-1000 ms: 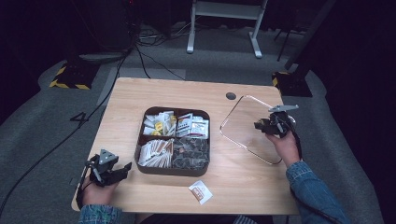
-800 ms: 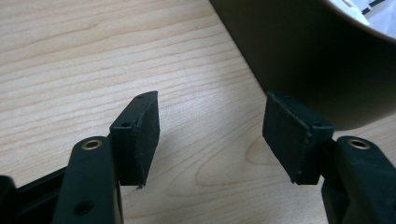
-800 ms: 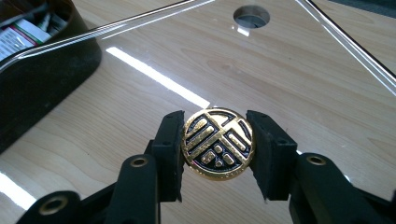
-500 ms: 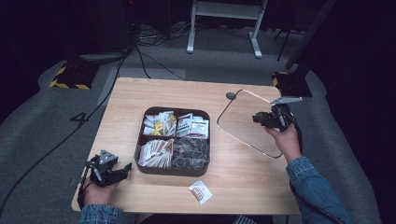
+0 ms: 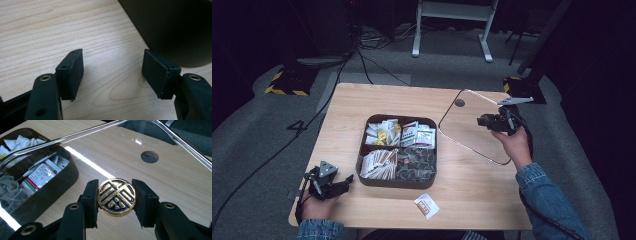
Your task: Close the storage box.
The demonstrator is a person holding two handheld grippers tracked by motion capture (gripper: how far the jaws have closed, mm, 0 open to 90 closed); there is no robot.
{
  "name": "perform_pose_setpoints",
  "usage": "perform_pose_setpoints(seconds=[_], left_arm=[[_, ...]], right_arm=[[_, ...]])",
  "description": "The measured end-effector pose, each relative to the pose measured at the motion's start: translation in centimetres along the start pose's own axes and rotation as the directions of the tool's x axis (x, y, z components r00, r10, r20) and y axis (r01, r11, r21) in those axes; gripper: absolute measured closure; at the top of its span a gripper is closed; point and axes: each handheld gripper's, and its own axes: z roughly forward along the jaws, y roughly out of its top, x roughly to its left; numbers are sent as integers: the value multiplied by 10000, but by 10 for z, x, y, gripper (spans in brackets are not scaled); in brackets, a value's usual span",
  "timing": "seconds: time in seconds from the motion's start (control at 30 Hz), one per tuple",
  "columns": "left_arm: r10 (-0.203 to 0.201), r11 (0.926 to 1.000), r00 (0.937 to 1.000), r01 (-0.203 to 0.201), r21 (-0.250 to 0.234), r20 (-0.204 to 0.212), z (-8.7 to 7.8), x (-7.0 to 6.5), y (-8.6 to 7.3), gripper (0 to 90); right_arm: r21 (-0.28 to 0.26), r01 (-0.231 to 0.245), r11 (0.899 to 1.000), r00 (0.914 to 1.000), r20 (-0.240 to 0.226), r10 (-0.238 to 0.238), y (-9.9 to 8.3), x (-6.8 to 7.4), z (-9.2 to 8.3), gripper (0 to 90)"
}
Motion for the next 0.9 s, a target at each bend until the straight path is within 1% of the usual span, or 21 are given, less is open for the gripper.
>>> perform_pose_setpoints(seconds=[0.03,0.1,0.17,0.2,0.47,0.5,0.53,0.6,0.77,0.9], left_arm=[[-2,10000,10000,2,12,9,0,0,0,327],[72,10000,10000,-72,58,38,1,-1,0,316],[238,9997,9997,-238,109,9,1,-2,1,293],[260,9996,9997,-260,110,-13,1,-2,1,286],[272,9995,9996,-273,129,29,2,-3,1,276],[256,9996,9997,-257,127,22,2,-3,1,276],[261,9996,9997,-262,126,23,2,-3,1,276],[265,9996,9996,-265,130,22,2,-3,1,275],[220,9997,9997,-219,128,-59,0,-4,-1,272],[230,9996,9997,-229,142,-32,-1,-4,-2,255]], right_arm=[[1,63,10000,10000,-62,-63,3,3,0,587],[15,89,10000,9999,-81,-89,5,5,0,587],[-24,163,9999,9997,-188,-163,9,9,0,587],[-47,231,9997,9994,-246,-232,11,12,0,587],[-125,682,9976,9946,-769,-690,23,34,6,587],[-113,672,9977,9941,-844,-679,25,37,7,587],[-194,705,9973,9923,-1010,-721,27,41,8,587],[-257,790,9965,9894,-1199,-815,31,47,10,587],[-274,1134,9932,9818,-1499,-1162,41,63,18,587],[-302,1385,9899,9726,-1842,-1417,50,78,27,587]])
